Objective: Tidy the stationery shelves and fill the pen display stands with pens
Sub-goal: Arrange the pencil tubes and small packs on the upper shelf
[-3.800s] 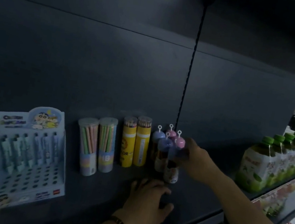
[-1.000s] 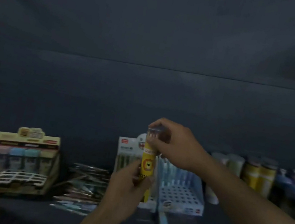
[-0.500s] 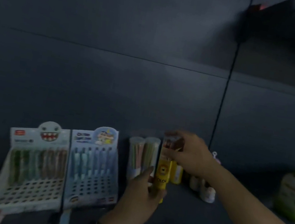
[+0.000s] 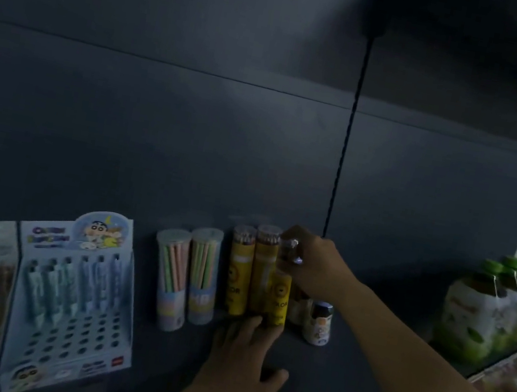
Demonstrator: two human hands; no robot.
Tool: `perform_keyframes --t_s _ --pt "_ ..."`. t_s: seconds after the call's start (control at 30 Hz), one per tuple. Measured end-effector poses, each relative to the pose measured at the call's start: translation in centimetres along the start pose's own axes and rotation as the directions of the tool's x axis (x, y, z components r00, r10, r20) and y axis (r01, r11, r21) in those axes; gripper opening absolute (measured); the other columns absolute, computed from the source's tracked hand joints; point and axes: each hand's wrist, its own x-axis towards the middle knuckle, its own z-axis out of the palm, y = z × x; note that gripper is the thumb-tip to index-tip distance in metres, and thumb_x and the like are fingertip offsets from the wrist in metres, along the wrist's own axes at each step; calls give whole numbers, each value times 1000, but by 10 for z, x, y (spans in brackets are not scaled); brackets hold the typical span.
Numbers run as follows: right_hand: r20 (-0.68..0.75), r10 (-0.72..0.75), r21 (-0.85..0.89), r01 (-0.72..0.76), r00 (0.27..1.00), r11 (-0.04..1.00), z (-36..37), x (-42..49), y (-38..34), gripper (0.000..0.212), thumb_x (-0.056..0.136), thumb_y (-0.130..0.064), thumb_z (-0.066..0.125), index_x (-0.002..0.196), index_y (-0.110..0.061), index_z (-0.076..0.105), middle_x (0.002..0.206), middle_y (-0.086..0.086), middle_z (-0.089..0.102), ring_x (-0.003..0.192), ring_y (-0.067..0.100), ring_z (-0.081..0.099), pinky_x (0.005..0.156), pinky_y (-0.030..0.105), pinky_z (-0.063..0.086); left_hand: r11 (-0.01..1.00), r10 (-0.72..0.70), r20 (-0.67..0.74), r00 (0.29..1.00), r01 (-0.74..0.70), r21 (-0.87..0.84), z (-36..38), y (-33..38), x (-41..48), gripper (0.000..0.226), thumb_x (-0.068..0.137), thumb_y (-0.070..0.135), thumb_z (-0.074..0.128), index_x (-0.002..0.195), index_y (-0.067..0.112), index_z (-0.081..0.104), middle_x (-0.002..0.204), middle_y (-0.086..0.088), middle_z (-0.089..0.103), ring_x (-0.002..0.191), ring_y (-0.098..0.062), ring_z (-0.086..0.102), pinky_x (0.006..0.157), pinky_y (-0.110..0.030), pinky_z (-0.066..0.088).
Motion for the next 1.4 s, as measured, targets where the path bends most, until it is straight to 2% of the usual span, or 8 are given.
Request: perform_keyframes --t_s 0.13,0.27,0.73,0.97,1.1,1.17,1.3,1.4 --pt "6 30 -117 -29 1000 993 8 13 12 49 91 -39 74 136 -37 52 124 2 69 120 32 59 106 50 43 995 -37 71 997 30 94 0 1 16 80 93 78 33 161 51 2 169 13 7 155 -25 6 121 -64 8" --pt "4 27 -189 -26 1000 982 7 23 12 53 93 -35 73 142 -35 53 135 3 59 131 32 49 110 50 31 990 -38 86 996 26 137 3 2 25 82 92 80 27 163 45 1 167 14 8 154 -25 4 119 -67 8" --pt "-58 44 -183 -54 997 982 7 18 6 61 93 -32 71 148 -32 47 135 5 59 131 31 52 111 49 33 991 -73 64 995 65 118 4 2 27 92 91 82 27 166 33 7 169 13 10 156 -22 5 122 -65 7" --pt "-157 25 -106 -42 987 994 -8 0 -12 43 92 -33 69 134 -30 58 124 0 63 120 25 57 105 48 44 1000 -15 -88 996 16 20 -8 2 9 65 103 54 48 160 31 29 160 11 23 148 -19 24 125 -44 25" --pt "-168 -7 30 12 986 999 -12 -15 -42 28 89 -22 67 116 -25 70 107 0 71 96 20 67 82 42 60 993 -33 -113 993 20 -119 -44 3 -22 44 103 48 57 145 36 50 146 16 41 130 -9 48 113 -33 45" --pt "-171 -10 113 30 985 993 -11 -21 -70 19 93 -24 68 111 -22 73 102 0 73 92 18 68 76 32 58 991 -14 -146 989 -5 -131 -67 1 -48 31 102 47 60 131 37 62 131 18 55 111 -2 57 101 -28 53" --pt "-95 -161 222 179 982 959 4 -30 -145 16 94 -27 70 108 -21 76 103 -4 74 95 11 66 77 21 51 999 5 -184 983 -12 -38 -114 -17 -122 15 102 40 61 107 33 74 97 19 67 86 0 63 81 -25 58" --pt "-21 -293 314 285 956 906 22 -39 -211 9 95 -30 73 102 -25 75 93 -10 72 83 0 65 66 8 44 998 -62 -184 981 66 17 -148 -40 -183 18 104 36 59 102 30 76 95 15 71 81 -2 65 79 -22 57"
